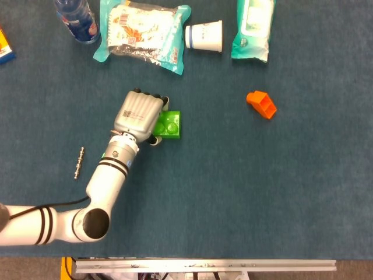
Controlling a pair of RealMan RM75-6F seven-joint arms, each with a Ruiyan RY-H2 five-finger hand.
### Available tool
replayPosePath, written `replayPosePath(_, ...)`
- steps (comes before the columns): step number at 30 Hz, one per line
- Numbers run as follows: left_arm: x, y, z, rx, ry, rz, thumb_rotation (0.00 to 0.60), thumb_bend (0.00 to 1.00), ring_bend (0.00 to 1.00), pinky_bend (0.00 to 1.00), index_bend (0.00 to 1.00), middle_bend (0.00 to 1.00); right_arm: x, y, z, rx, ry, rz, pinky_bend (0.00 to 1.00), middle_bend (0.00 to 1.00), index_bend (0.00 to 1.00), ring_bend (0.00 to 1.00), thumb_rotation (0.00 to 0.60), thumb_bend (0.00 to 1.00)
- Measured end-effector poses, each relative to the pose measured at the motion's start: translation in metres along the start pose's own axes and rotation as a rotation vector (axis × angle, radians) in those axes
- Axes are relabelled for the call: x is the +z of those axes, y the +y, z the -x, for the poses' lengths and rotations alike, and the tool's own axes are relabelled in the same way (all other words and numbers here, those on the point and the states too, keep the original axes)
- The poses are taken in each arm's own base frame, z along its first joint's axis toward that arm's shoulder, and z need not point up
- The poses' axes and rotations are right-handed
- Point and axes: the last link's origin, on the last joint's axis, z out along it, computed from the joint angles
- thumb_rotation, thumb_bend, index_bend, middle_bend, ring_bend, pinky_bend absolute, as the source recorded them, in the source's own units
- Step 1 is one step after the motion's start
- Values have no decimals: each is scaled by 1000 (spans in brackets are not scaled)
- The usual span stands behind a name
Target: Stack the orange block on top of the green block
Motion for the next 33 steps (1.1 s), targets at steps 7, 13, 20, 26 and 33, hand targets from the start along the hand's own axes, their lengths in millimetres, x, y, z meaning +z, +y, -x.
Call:
replayPosePath(7, 7, 14, 5, -7, -6, -9, 600, 161, 396, 291, 474, 455, -2, 3, 0, 5, -1, 3, 207, 246, 87, 170, 600, 147)
replayPosePath(13, 13, 22, 6, -13, -7, -26, 600, 161, 397, 298, 474, 455, -3, 6, -1, 7, 3, 10, 207, 246, 87, 170, 600, 146)
replayPosePath(20, 15, 28, 8, -23, -13, -21, 598, 160, 392, 310, 374, 415, -4, 9, -1, 10, 3, 15, 207, 246, 87, 170, 600, 147)
replayPosePath(26, 14, 30, 10, -36, -34, -19, 564, 160, 284, 311, 166, 273, -4, 10, -2, 11, 8, 15, 207, 246, 87, 170, 600, 147)
replayPosePath(33, 9, 32, 7, -52, -42, -13, 556, 158, 219, 311, 3, 189, -4, 10, -2, 12, 8, 9, 207, 246, 87, 169, 600, 148)
